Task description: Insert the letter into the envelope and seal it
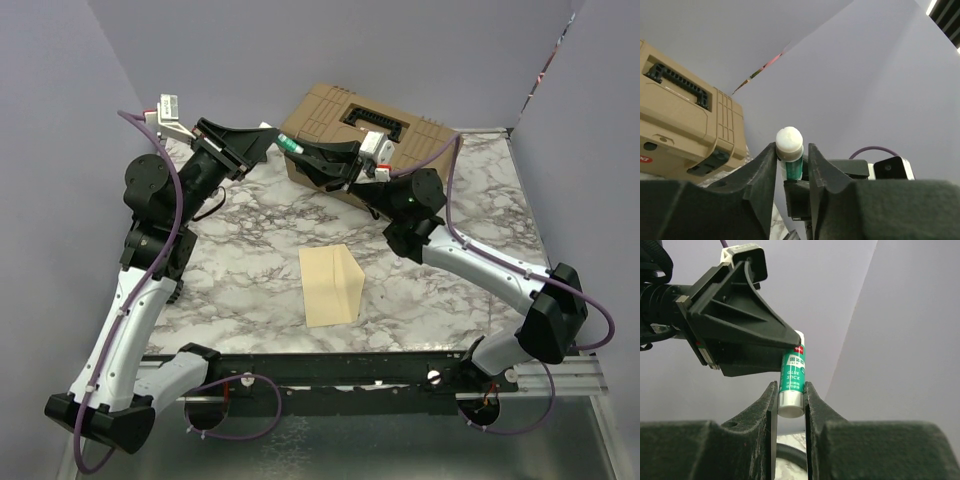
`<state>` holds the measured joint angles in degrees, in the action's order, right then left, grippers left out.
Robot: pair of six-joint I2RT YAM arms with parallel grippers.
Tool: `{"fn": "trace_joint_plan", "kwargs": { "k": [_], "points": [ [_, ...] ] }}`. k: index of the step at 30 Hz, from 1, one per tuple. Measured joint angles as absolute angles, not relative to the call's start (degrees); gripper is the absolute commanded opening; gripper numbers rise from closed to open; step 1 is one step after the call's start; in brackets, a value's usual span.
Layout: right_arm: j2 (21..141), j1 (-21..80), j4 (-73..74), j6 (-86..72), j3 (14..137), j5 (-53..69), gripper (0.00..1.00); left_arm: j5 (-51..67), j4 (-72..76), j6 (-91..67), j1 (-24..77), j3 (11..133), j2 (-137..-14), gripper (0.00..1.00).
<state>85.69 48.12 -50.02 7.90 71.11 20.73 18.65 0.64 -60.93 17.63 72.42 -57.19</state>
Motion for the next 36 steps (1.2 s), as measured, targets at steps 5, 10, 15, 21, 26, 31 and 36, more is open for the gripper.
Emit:
{"fn": "trace_joint_plan", "kwargs": {
  "k": [5, 10, 15, 21, 26, 31, 36],
  "points": [
    [85.6, 47.48, -50.09, 7.46, 71.05, 22.22, 0.0, 18.65, -0.27, -60.69, 17.58, 72.42, -57.43, 0.19],
    [85.47, 46.94, -49.8, 8.05, 70.87, 24.29, 0.1, 18.87, -0.56, -60.51, 17.58, 72.44, -57.52, 0.0],
    [85.6, 46.59, -50.68, 8.6, 70.87, 25.15, 0.53, 19.94, -0.14, -62.24, 17.58, 72.64, -58.43, 0.0],
    [89.1, 46.78, -58.33, 6.85, 73.19, 26.5, 0.59, 22.31, 3.73, -70.61, 17.58, 71.07, -60.01, 0.0],
    [92.51, 46.78, -62.37, 5.65, 74.41, 26.87, 0.6, 23.2, 8.62, -77.62, 17.58, 68.14, -60.01, 0.0],
    [93.34, 46.78, -63.4, 5.37, 74.41, 27.07, 0.54, 23.35, 14.22, -84.14, 17.58, 64.16, -59.64, 0.0],
    [93.34, 46.78, -63.48, 4.95, 74.72, 26.89, 0.37, 23.35, 17.98, -87.59, 17.58, 62.04, -58.74, 0.0]
  ]
}}
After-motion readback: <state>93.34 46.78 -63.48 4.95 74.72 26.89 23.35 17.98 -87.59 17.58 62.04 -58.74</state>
